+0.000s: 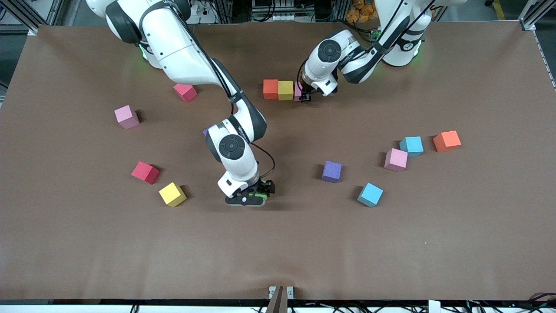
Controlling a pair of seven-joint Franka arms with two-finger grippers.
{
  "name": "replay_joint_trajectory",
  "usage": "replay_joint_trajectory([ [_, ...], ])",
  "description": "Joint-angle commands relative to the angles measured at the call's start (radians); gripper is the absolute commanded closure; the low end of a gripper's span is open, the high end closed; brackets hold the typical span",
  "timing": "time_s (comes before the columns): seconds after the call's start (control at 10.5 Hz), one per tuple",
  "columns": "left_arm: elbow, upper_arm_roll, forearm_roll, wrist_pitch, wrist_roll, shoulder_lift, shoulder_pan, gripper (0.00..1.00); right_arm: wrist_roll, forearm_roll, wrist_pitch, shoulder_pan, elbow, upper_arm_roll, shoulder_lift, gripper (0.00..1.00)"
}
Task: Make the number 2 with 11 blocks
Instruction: 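Release the pink cube with the left gripper while the right gripper carries green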
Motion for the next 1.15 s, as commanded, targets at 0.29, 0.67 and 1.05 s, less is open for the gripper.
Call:
replay_joint_trajectory([
  [0.29, 0.025, 0.001, 0.019, 0.010, 0.006, 0.028, 0.005, 0.92, 0.080, 0.015, -0.019, 0.014, -0.004, 0.011, -0.019, 1.00],
  [0.67, 0.024, 0.001, 0.022, 0.009, 0.007, 0.047, 0.005, 0.00, 0.066, 0.005, -0.074, 0.051, -0.002, 0.013, -0.049, 1.00],
  [1.05, 0.024, 0.001, 0.075, 0.009, 0.007, 0.039, 0.011, 0.00, -0.034, 0.006, -0.247, 0.055, -0.007, 0.014, -0.151, 1.00],
])
